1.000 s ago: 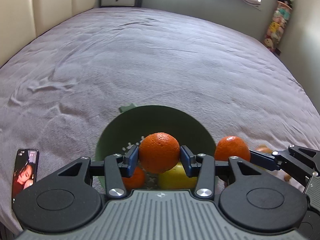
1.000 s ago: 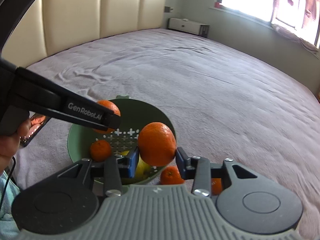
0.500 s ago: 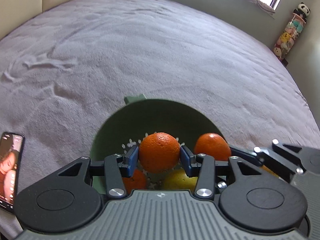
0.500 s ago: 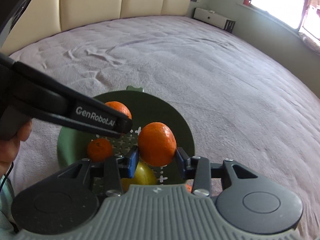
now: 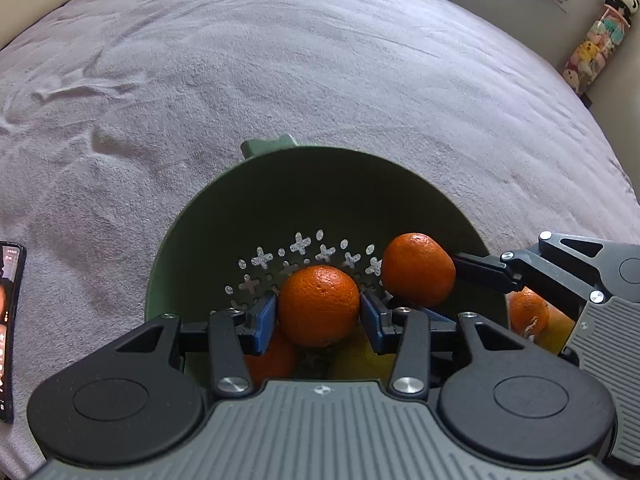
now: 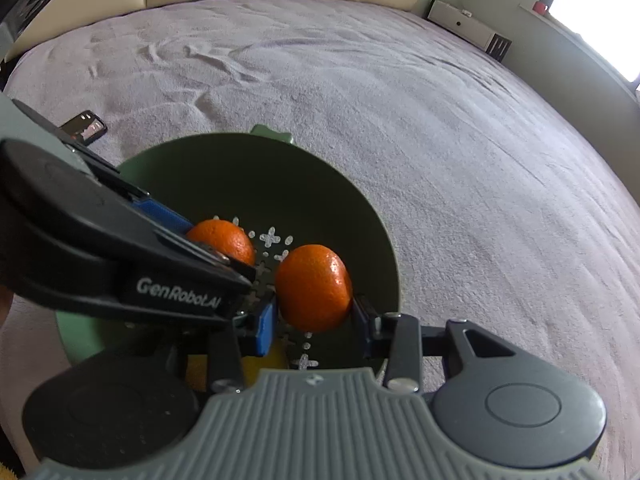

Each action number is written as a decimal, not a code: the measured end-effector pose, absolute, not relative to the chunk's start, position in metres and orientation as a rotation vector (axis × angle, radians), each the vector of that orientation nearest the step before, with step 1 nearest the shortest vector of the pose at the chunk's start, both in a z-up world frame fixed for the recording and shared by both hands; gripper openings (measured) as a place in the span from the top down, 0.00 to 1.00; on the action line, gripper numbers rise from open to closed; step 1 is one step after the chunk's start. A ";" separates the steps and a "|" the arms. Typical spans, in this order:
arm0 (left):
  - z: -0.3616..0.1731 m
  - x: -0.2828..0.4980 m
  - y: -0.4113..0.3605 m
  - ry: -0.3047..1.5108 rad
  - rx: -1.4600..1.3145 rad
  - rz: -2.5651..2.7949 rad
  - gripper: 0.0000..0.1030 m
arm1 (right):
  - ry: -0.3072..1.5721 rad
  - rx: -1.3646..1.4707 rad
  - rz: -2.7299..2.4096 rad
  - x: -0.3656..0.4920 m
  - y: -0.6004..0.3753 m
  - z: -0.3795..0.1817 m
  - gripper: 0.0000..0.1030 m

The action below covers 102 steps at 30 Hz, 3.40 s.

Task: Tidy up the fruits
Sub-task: 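Carry both held mandarins over the green colander with both tools, then open the left gripper into the colander while the right gripper releases its mandarin, then lift both open tools away from the colander toward the remaining fruit, then lower the right gripper onto the brown-spotted banana and close it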

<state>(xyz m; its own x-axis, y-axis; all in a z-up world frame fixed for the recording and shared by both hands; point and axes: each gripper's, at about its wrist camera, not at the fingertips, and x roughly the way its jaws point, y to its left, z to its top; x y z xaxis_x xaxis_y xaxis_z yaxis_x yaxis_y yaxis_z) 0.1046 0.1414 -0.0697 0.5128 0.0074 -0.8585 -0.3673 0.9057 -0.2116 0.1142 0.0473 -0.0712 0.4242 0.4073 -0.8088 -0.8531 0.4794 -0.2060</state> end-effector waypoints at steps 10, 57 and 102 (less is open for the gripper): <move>-0.078 0.112 0.144 1.033 -0.414 0.244 0.50 | 0.778 -0.717 0.909 0.122 0.053 -0.082 0.64; -0.007 0.088 0.100 0.863 -0.286 0.223 0.33 | 0.724 -0.511 0.764 0.088 0.012 -0.011 0.39; -0.051 0.027 -0.015 0.830 -0.093 -0.117 0.34 | 1.165 0.526 0.137 0.033 -0.202 -0.086 0.32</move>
<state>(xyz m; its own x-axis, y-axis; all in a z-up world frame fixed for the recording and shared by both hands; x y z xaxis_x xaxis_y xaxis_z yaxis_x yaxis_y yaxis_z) 0.0269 -0.0145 -0.0505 0.6691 -0.1402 -0.7298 0.0673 0.9894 -0.1283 0.0333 -0.2017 -0.0865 0.4016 0.3691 -0.8381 0.1642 0.8713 0.4624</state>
